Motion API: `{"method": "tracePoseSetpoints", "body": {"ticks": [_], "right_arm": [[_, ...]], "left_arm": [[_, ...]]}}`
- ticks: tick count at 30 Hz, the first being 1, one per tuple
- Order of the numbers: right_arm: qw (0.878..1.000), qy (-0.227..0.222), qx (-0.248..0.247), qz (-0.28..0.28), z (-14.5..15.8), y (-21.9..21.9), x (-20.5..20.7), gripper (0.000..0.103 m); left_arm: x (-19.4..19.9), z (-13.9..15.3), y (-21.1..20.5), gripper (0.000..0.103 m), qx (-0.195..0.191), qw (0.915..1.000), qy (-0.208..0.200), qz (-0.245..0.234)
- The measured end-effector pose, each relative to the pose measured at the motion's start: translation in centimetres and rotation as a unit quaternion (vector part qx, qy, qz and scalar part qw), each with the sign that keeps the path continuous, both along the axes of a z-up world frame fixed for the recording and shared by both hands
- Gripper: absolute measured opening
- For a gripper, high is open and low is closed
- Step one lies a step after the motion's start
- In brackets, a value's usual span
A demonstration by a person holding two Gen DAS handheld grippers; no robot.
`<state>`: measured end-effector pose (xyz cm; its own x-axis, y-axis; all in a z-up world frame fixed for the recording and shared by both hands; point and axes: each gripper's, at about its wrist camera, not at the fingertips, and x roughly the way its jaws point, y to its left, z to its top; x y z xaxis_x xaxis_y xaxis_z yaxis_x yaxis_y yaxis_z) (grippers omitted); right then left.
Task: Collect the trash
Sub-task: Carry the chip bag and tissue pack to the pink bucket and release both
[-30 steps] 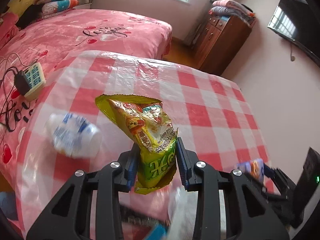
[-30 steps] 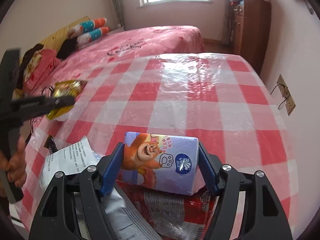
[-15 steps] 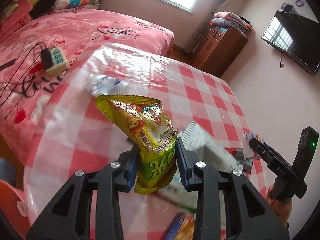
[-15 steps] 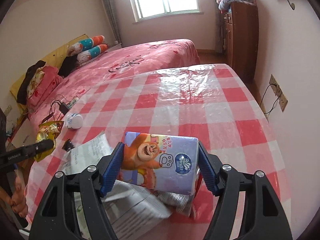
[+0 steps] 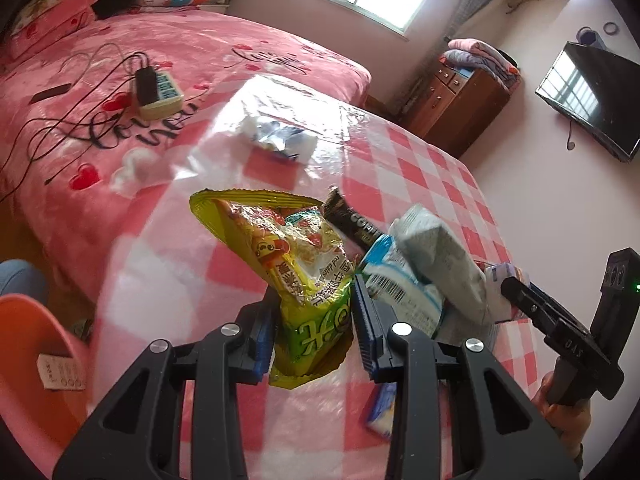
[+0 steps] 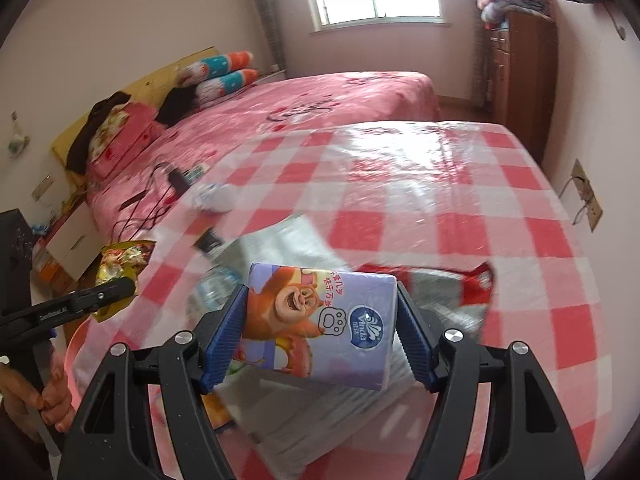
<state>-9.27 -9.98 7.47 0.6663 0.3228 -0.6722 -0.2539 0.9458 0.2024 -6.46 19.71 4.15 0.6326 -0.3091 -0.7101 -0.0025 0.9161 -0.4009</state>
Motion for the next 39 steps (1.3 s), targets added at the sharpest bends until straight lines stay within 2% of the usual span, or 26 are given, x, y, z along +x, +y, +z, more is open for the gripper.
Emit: {"method": "tracePoseSetpoints", "body": {"ticks": [9,15,21,30,32,34,35,37,39], "right_arm": [[0.996,0.002,-0.005,0.09,0.0,7.1,-3.3,0.071],[0.986,0.005,-0.015,0.166,-0.1,13.4,-5.4,0.071],[0.966,0.01,-0.029,0.255,-1.0,21.3,-7.3,0.071],[0.93,0.004,-0.041,0.364,-2.0,31.4,-9.7,0.072],[0.922,0.006,-0.042,0.385,-2.6,33.7,-10.1,0.074],[0.916,0.012,-0.041,0.4,-3.6,35.4,-10.2,0.087],[0.917,0.011,-0.043,0.397,-3.9,35.6,-10.1,0.092],[0.923,0.021,-0.037,0.382,-4.4,35.7,-9.6,0.092],[0.927,0.033,-0.016,0.373,-4.4,34.9,-8.9,0.092]], "left_arm": [[-4.5,-0.4,4.2,0.036,-0.014,0.9992,-0.001,0.038],[-8.1,-0.9,8.3,0.036,-0.013,0.9971,0.001,0.076],[-11.6,-2.4,13.3,0.037,-0.009,0.9919,0.016,0.125],[-15.4,-5.9,20.3,0.037,-0.003,0.9766,0.047,0.21],[-15.6,-6.7,21.4,0.043,0.004,0.9736,0.06,0.22],[-16.0,-7.3,22.5,0.067,0.017,0.9692,0.069,0.236],[-16.2,-7.4,22.9,0.072,0.022,0.967,0.068,0.245],[-16.8,-7.3,23.8,0.08,0.029,0.9622,0.062,0.264],[-17.4,-7.1,24.4,0.083,0.034,0.9599,0.054,0.273]]}}
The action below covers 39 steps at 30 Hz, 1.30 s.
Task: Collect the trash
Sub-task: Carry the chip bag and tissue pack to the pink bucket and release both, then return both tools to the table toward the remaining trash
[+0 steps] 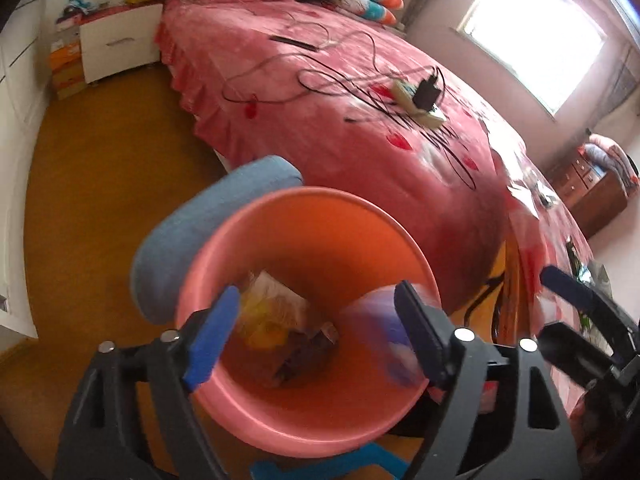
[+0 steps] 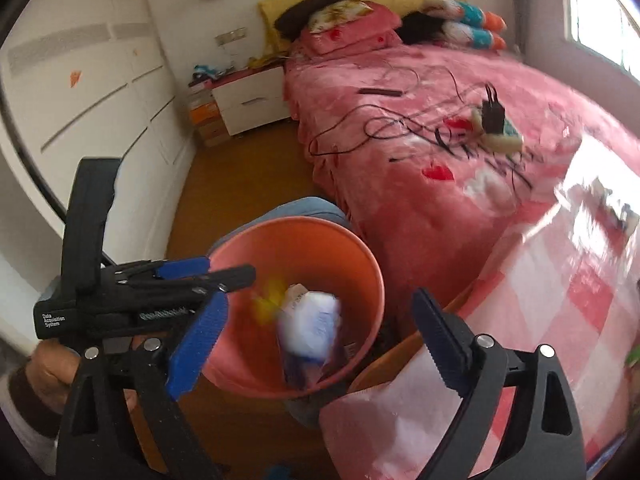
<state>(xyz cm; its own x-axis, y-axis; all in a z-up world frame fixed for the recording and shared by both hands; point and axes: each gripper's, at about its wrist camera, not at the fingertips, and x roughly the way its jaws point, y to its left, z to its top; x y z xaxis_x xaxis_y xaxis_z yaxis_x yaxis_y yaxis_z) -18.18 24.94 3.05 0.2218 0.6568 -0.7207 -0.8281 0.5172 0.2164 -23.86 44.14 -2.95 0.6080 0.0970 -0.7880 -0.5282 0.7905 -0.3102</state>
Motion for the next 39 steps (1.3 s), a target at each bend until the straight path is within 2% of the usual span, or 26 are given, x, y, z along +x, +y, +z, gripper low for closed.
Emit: {"method": "tracePoseSetpoints", "body": {"ticks": [8,14,18,25,39], "right_arm": [[0.997,-0.016,0.013,-0.072,1.5,-4.6,1.4,0.093],[0.994,-0.013,0.014,-0.111,1.4,-7.8,2.1,0.093],[0.991,-0.01,0.012,-0.136,1.6,-10.0,1.9,0.093],[0.985,-0.021,0.005,-0.172,1.9,-13.5,1.2,0.093],[0.972,-0.054,0.008,-0.23,3.2,-19.5,0.6,0.093]], "left_arm": [[-0.3,1.0,-0.4,0.085,0.018,0.9997,-0.015,0.006],[0.6,1.9,-2.3,0.086,0.029,0.9991,-0.023,-0.019],[1.4,2.4,-4.2,0.086,0.022,0.9983,-0.03,-0.045],[2.8,3.8,-8.0,0.086,0.03,0.9946,-0.04,-0.09],[4.2,6.9,-14.5,0.086,0.047,0.9858,-0.055,-0.151]]}}
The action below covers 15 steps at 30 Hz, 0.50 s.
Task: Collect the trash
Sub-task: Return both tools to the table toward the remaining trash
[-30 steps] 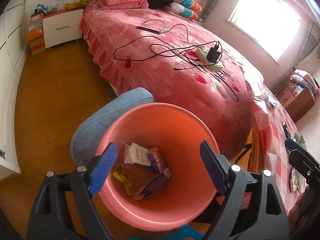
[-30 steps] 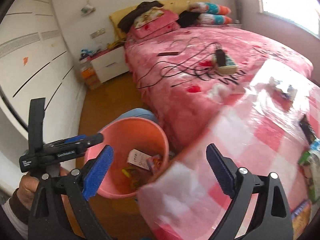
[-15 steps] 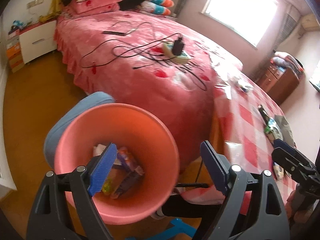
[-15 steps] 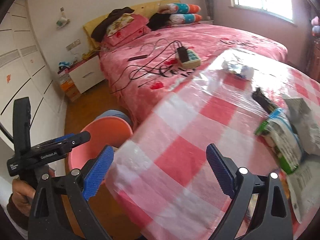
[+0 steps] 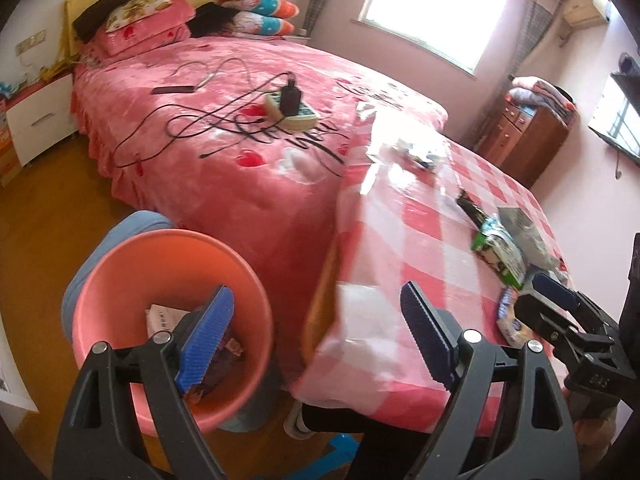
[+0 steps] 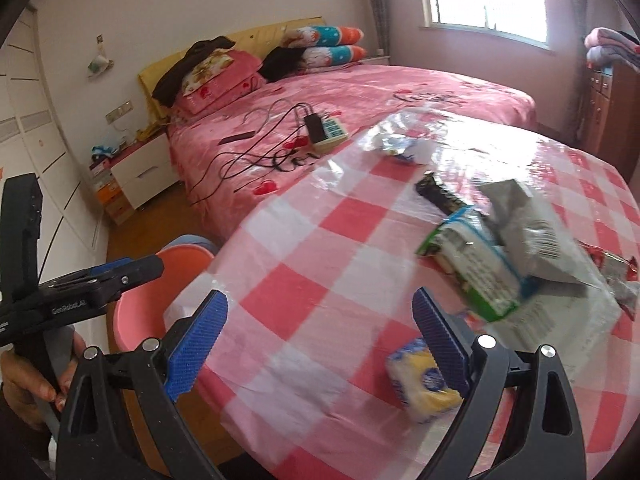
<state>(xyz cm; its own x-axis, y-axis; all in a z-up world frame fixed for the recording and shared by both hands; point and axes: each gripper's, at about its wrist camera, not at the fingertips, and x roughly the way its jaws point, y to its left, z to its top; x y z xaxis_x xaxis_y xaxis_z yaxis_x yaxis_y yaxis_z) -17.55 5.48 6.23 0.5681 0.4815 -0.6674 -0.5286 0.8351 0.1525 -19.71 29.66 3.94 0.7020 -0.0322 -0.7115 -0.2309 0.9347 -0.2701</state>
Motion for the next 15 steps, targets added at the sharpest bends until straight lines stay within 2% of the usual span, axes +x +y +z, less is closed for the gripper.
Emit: {"method": "tracePoseSetpoints", "body": {"ticks": [15], "right_arm": [[0.998,-0.012,0.008,-0.065,0.1,-6.8,-0.4,0.093]], "left_arm": [[1.1,1.3,-6.8,0.086,0.026,0.9977,0.004,-0.062]]}}
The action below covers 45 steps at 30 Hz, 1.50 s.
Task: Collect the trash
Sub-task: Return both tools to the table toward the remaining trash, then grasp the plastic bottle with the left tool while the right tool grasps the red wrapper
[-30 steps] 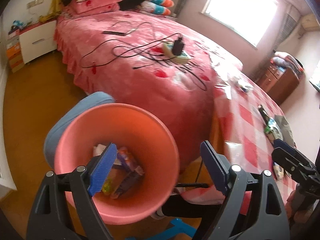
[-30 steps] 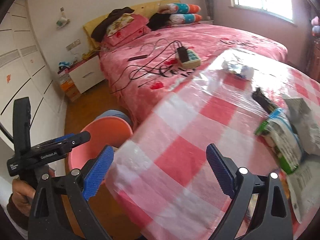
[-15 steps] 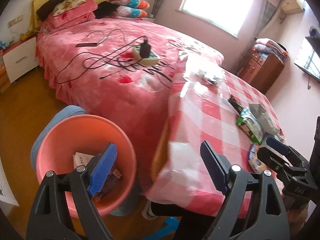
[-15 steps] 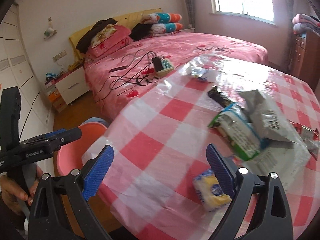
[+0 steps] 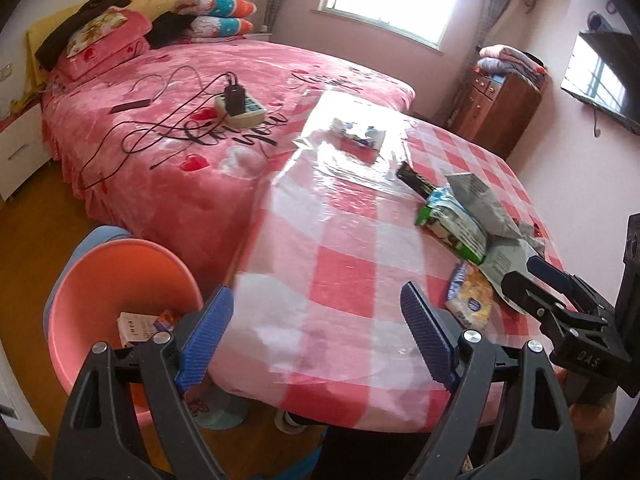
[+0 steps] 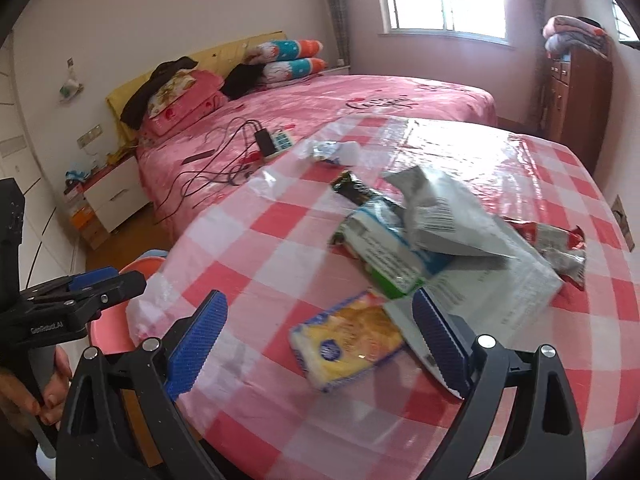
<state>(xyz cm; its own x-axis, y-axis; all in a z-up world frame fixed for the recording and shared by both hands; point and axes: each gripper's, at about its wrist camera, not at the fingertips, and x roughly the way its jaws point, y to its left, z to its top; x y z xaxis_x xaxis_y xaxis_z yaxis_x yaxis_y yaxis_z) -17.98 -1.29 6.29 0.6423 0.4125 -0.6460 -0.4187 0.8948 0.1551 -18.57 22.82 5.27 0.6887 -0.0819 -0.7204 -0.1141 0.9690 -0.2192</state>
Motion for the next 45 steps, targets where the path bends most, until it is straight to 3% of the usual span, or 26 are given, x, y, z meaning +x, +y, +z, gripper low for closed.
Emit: {"method": "tracePoseSetpoints", "body": {"ticks": [13,20,27,31,40,45], "right_arm": [[0.999,0.009,0.015,-0.048,-1.0,-5.0,0.9,0.093],[0.996,0.027,0.036,-0.079,-2.0,-8.6,1.9,0.093],[0.99,0.033,0.054,-0.128,-2.0,-13.3,2.9,0.093],[0.985,0.029,0.055,-0.158,-1.9,-16.1,3.3,0.093],[0.981,0.02,0.032,-0.191,-2.3,-19.5,4.4,0.093],[0.979,0.042,0.043,-0.195,-3.2,-20.8,5.8,0.093]], "left_arm": [[1.9,-0.6,-4.9,0.086,0.014,0.9986,0.018,-0.047],[4.9,-0.3,-6.3,0.086,0.005,0.998,0.022,-0.059],[12.2,0.7,-6.7,0.086,-0.005,0.9981,0.008,-0.06],[18.3,0.4,-6.0,0.086,-0.037,0.9982,0.022,-0.043],[29.1,-2.4,-3.0,0.086,-0.122,0.9889,0.053,0.067],[32.4,-3.1,-3.6,0.086,-0.097,0.9894,0.068,0.084]]}}
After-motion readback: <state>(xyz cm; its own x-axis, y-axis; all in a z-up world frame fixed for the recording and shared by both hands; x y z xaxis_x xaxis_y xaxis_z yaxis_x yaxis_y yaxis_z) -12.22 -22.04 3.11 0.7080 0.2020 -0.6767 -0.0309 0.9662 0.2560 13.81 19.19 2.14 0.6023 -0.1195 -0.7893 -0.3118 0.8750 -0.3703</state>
